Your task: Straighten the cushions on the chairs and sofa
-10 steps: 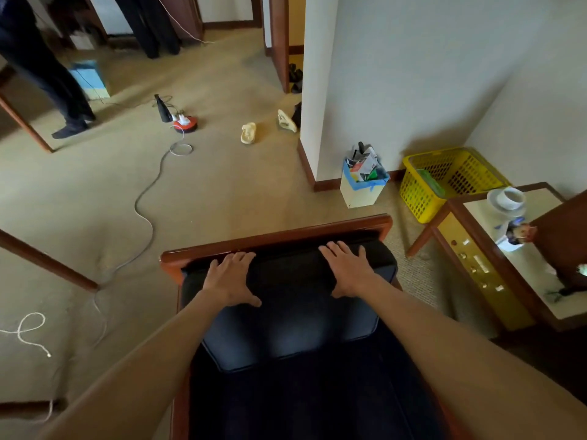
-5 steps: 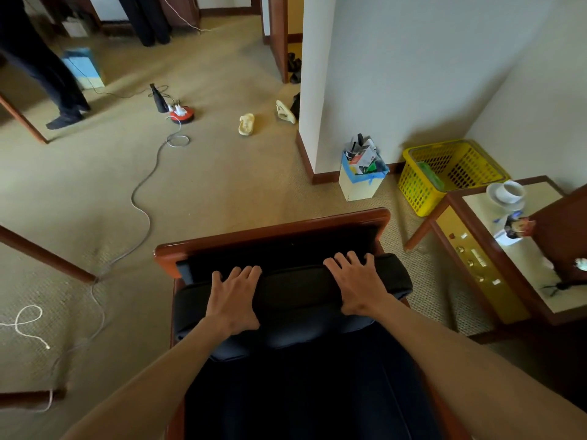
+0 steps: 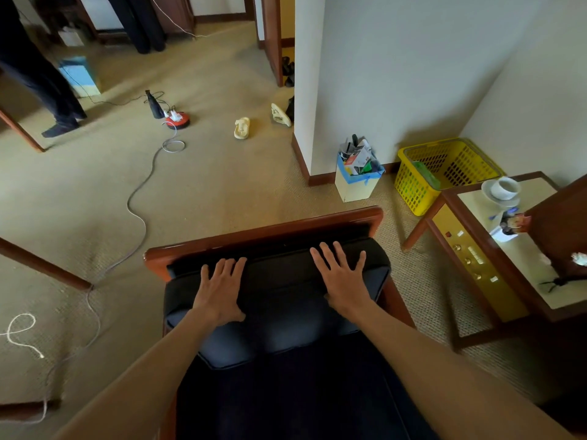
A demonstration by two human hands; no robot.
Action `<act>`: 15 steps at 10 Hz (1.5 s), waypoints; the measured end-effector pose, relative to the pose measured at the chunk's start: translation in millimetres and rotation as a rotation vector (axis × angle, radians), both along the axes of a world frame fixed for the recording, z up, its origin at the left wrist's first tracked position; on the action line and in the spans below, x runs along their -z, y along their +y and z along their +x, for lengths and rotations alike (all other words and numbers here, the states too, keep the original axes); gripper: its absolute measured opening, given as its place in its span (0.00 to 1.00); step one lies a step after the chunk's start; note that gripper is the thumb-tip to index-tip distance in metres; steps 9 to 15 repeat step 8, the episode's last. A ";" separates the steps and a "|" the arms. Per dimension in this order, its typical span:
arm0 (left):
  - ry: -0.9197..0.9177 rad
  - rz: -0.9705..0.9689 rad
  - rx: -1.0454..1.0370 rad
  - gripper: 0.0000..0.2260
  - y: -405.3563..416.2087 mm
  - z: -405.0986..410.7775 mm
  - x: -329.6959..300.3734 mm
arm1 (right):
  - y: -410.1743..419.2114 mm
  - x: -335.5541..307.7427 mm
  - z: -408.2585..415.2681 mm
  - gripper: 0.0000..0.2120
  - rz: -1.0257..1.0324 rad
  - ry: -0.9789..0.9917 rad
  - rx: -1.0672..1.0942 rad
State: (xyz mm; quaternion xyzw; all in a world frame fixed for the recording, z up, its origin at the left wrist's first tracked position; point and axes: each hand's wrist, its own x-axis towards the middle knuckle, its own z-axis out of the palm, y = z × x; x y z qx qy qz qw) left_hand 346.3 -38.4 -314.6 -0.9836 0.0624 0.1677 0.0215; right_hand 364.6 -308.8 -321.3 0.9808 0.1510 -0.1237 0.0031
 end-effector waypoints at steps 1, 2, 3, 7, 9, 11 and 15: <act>0.034 0.006 -0.025 0.58 -4.1 7.7 0.0 | -1.7 0.2 8.6 0.53 0.007 0.036 -0.008; 0.046 0.032 -0.042 0.58 -7.9 11.6 -1.7 | -1.7 -4.0 16.3 0.51 0.029 0.070 -0.015; 0.077 0.028 -0.059 0.57 -10.2 11.2 -6.1 | -1.4 -9.8 18.4 0.53 0.028 0.128 -0.019; -0.126 -0.401 -0.181 0.34 -54.3 -28.4 -168.1 | 6.6 -166.5 -35.0 0.25 0.311 0.063 0.172; -0.308 -0.697 -0.212 0.26 -60.8 -61.9 -231.7 | 8.3 -220.7 -68.6 0.21 0.598 -0.108 0.185; -0.308 -0.697 -0.212 0.26 -60.8 -61.9 -231.7 | 8.3 -220.7 -68.6 0.21 0.598 -0.108 0.185; -0.308 -0.697 -0.212 0.26 -60.8 -61.9 -231.7 | 8.3 -220.7 -68.6 0.21 0.598 -0.108 0.185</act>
